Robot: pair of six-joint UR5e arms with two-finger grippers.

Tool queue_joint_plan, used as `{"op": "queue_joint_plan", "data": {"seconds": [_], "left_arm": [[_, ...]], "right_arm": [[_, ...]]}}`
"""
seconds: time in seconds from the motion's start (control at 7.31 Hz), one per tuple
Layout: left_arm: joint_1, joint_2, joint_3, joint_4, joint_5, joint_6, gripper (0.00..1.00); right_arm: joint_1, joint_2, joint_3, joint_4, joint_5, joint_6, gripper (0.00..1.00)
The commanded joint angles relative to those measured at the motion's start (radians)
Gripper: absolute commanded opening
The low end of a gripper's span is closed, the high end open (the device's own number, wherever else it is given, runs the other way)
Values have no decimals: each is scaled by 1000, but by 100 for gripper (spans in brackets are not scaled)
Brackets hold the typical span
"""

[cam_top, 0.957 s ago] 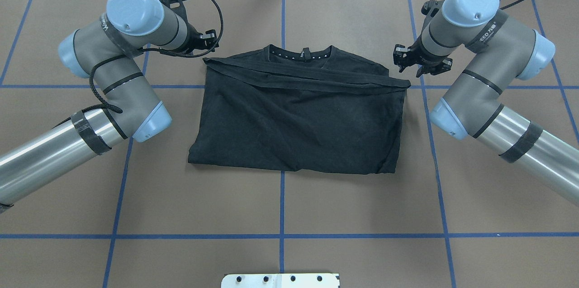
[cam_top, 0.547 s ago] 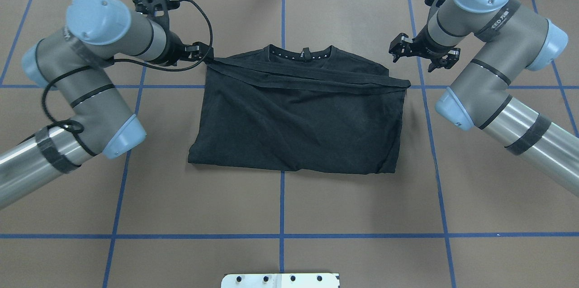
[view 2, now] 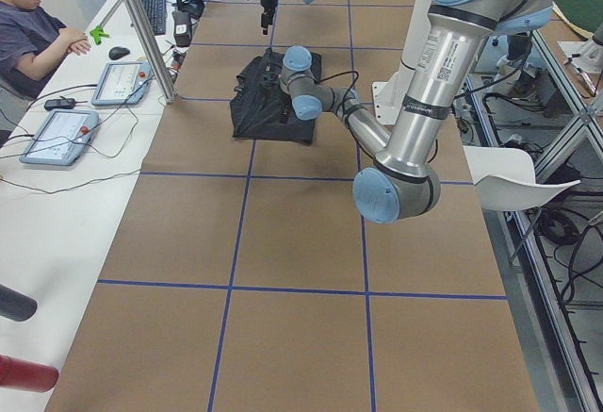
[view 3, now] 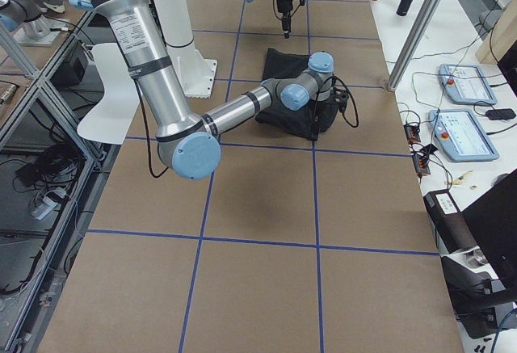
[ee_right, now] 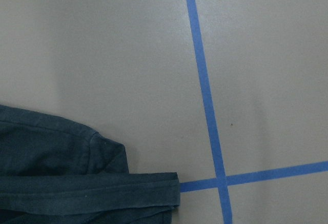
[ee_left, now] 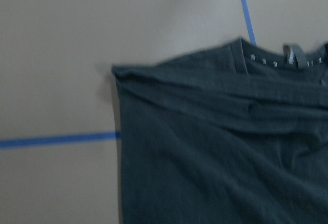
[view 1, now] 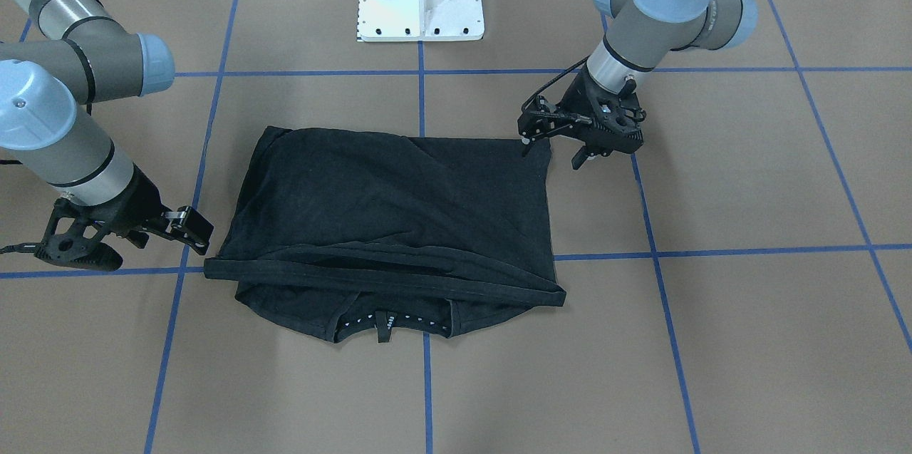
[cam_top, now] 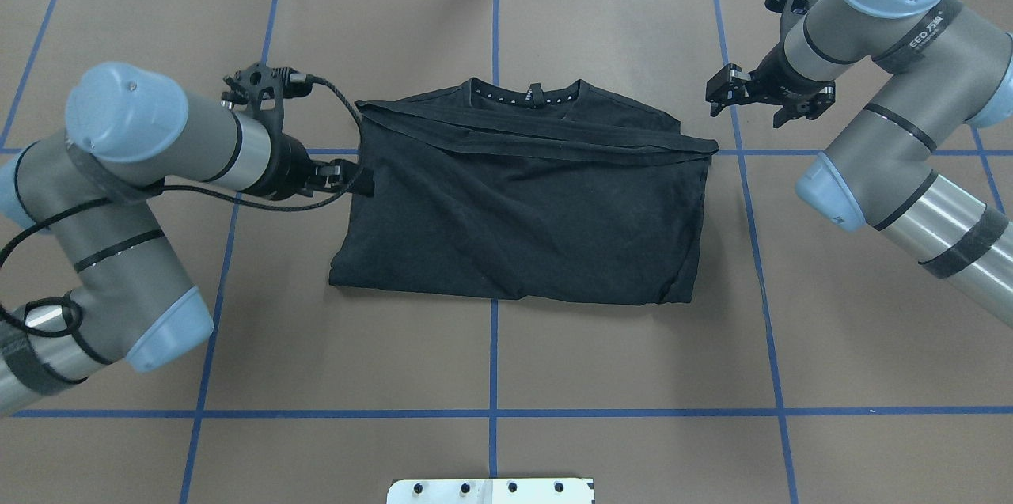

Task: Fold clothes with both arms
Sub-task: 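Raise the right gripper away while the left moves to the folded shirt's side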

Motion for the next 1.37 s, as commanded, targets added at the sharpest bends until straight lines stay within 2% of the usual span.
{"op": "queue_joint_plan", "data": {"seconds": [0.0, 0.14, 0.41, 0.55, 0.82, 1.09, 1.23], "left_arm": [[111, 53, -18, 0, 46, -14, 100], [168, 56, -1, -3, 91, -23, 100], [176, 57, 18, -3, 94, -19, 97], [176, 60, 25, -3, 94, -12, 89], [175, 59, 30, -5, 94, -12, 86], [173, 59, 30, -5, 94, -12, 74], [173, 59, 31, -5, 94, -11, 74]], "right_arm": [[1, -7, 10, 1, 0, -2, 100], [1, -15, 19, 1, 0, -2, 100], [1, -22, 23, 4, 0, -2, 100], [1, -22, 22, 4, -1, -2, 100], [-1, -24, 22, 6, -4, -1, 100], [-1, -24, 23, 7, -4, -1, 100], [-1, -24, 23, 7, -4, -1, 100]]}}
